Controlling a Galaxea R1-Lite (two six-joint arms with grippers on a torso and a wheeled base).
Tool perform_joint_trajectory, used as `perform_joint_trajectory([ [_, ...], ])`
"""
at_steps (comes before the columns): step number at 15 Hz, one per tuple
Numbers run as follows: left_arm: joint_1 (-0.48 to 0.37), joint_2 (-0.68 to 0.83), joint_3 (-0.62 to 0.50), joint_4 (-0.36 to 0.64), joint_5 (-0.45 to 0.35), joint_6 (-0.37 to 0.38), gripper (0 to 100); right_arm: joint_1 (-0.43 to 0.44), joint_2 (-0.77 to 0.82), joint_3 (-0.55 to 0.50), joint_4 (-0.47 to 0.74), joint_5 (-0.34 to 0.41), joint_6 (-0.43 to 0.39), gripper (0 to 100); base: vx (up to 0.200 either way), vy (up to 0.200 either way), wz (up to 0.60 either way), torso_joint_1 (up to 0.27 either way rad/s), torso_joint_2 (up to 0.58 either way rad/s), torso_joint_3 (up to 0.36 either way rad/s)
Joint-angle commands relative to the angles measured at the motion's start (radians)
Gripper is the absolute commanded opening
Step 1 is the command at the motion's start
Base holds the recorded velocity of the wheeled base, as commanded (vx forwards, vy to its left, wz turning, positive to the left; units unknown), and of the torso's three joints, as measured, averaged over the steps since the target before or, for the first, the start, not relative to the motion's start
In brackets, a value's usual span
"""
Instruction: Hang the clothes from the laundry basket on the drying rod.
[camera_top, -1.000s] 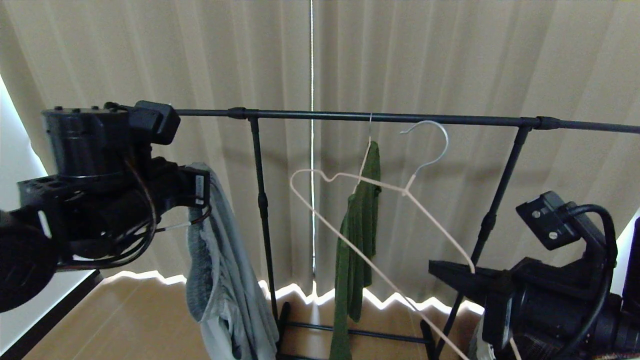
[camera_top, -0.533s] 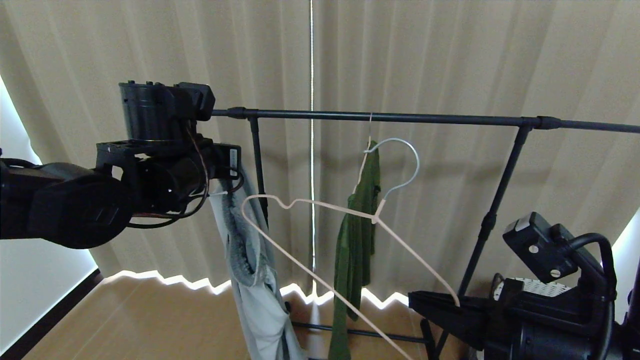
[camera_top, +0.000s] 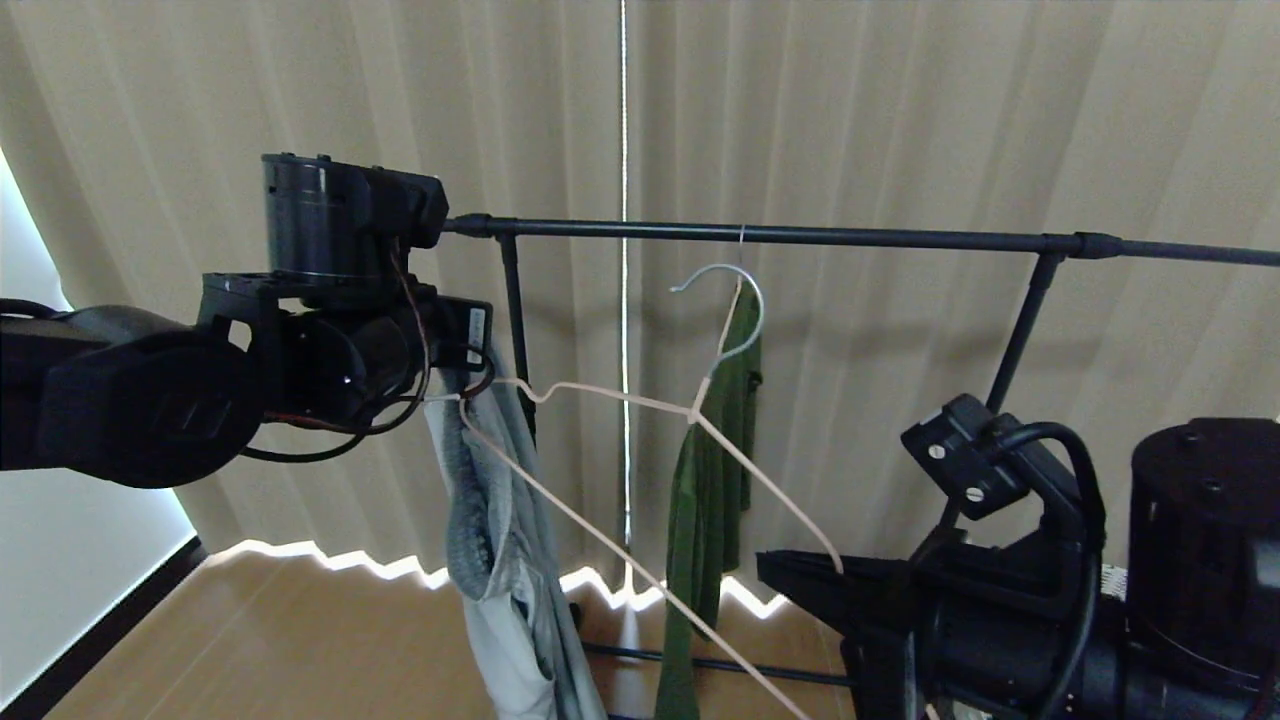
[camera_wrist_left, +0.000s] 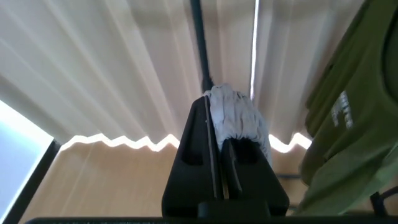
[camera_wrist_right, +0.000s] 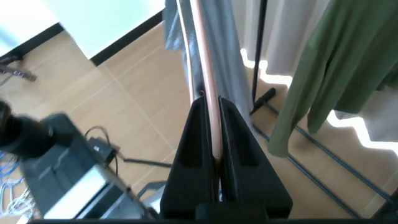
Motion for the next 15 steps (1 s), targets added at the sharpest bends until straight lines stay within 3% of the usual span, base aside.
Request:
perform_joint_trajectory([
  [1,0.004,-0.011,-0.015,0.020,0.021,0.003,0,-0.001,0.081,-0.055,-0.001,-0.035,0.025,0,0.000,0.000,0.00,0.000,0.00,0.000],
  [8,0.003,-0.005,-0.014,0.071,0.126,0.057,0,0.000,0.206,-0.187,0.001,-0.108,0.096,0,0.000,0.000,0.00,0.000,0.00,0.000],
  [15,0.006,0.006,-0.017,0.066,0.129,0.052,0,0.081,0.209,-0.192,-0.001,-0.102,0.159,0,0.000,0.000,0.00,0.000,0.00,0.000],
])
